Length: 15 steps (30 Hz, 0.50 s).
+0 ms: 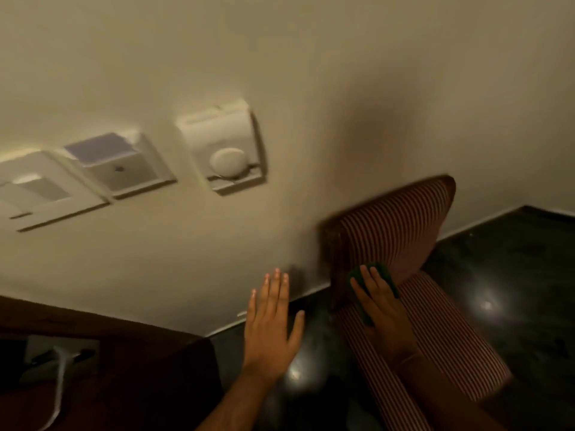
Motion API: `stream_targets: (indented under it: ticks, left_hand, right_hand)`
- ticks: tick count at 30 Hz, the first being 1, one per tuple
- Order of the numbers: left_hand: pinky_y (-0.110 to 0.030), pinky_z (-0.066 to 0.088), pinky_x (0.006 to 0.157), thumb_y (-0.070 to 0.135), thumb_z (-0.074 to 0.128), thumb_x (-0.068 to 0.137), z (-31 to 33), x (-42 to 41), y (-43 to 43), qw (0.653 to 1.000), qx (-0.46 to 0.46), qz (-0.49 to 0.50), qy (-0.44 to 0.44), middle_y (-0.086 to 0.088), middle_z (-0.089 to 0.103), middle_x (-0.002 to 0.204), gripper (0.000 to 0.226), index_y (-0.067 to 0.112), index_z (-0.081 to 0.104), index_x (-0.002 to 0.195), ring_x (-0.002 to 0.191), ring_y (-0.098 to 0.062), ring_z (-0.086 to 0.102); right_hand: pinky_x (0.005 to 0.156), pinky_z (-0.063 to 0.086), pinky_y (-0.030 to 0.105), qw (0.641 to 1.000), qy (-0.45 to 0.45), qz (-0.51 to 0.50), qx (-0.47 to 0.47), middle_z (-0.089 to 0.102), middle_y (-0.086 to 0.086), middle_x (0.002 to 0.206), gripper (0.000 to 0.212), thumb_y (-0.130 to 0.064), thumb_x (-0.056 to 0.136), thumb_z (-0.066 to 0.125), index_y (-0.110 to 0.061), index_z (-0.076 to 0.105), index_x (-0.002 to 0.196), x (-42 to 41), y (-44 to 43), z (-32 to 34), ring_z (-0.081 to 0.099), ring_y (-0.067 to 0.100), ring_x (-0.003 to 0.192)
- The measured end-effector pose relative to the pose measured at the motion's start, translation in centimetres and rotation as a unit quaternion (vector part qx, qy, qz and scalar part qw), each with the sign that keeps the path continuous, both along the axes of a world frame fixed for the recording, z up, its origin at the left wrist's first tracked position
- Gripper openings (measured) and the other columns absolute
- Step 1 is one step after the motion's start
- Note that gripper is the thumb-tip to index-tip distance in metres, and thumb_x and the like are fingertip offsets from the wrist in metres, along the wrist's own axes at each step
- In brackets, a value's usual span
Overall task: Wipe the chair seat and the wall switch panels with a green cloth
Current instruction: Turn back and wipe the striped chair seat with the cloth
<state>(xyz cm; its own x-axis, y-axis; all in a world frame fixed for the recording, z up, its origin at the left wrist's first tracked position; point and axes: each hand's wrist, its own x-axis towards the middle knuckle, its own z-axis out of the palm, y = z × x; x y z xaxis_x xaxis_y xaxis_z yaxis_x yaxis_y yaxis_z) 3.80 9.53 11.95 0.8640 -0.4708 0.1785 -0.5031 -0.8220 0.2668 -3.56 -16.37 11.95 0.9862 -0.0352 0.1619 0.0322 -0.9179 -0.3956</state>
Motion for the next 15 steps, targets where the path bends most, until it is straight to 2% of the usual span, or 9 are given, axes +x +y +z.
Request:
stream_targets:
  ticks: [4,7,10,12,13,15]
  left_hand:
    - [-0.047,0.012,0.137,0.049,0.045,0.108,-5.6,-2.1,-4.0,0.998,0.033,-0.027,0.043,-0.005,0.015,0.187,0.082,0.011,0.024,0.177,0.173,-0.022,0.01]
    - [-0.05,0.017,0.137,0.049,0.045,0.109,-9.9,-4.0,-7.0,0.995,0.05,-0.028,0.076,-0.006,0.021,0.185,0.079,0.011,0.028,0.176,0.172,-0.025,0.017]
    - [-0.053,0.023,0.134,0.048,0.047,0.107,-14.0,-5.1,-9.1,0.994,0.054,-0.031,0.095,-0.01,0.03,0.182,0.078,0.008,0.036,0.173,0.168,-0.031,0.03]
    - [-0.051,0.019,0.135,0.049,0.047,0.107,-16.5,-5.5,-10.4,0.992,0.072,-0.043,0.092,-0.01,0.028,0.183,0.078,0.008,0.035,0.173,0.168,-0.031,0.031]
    - [-0.05,0.017,0.135,0.049,0.047,0.108,-17.6,-5.7,-11.0,0.991,0.08,-0.048,0.093,-0.01,0.026,0.183,0.079,0.009,0.033,0.174,0.169,-0.03,0.028]
    - [-0.049,0.014,0.137,0.051,0.047,0.109,-19.1,-5.9,-11.6,0.99,0.087,-0.051,0.103,-0.008,0.021,0.185,0.081,0.01,0.028,0.176,0.171,-0.028,0.021]
  right_hand:
    - [0.107,0.055,0.06,0.996,0.081,-0.047,-0.002,0.046,0.019,0.161,0.059,-0.015,0.091,0.045,-0.003,0.059,0.148,-2.7,-3.8,-5.7,0.034,0.036,0.153]
    - [0.105,0.056,0.06,0.989,0.132,-0.067,0.021,0.051,0.02,0.158,0.055,-0.016,0.095,0.045,-0.001,0.061,0.146,-4.4,-6.4,-10.7,0.046,0.043,0.149]
    - [0.103,0.056,0.061,0.981,0.168,-0.092,0.029,0.055,0.022,0.154,0.055,-0.002,0.088,0.066,0.002,0.063,0.143,-5.7,-8.3,-16.1,0.051,0.047,0.144]
    - [0.105,0.055,0.062,0.974,0.197,-0.1,0.043,0.054,0.022,0.155,0.072,0.008,0.076,0.081,0.001,0.061,0.145,-5.9,-9.5,-19.1,0.049,0.048,0.145]
    - [0.109,0.052,0.062,0.972,0.21,-0.097,0.046,0.05,0.022,0.158,0.077,0.009,0.076,0.081,0.0,0.057,0.148,-5.7,-10.0,-20.6,0.045,0.047,0.148]
    - [0.125,0.036,0.057,0.965,0.243,-0.084,0.047,0.029,0.017,0.171,0.08,0.006,0.087,0.069,-0.007,0.04,0.161,-5.4,-10.7,-23.1,0.023,0.041,0.161]
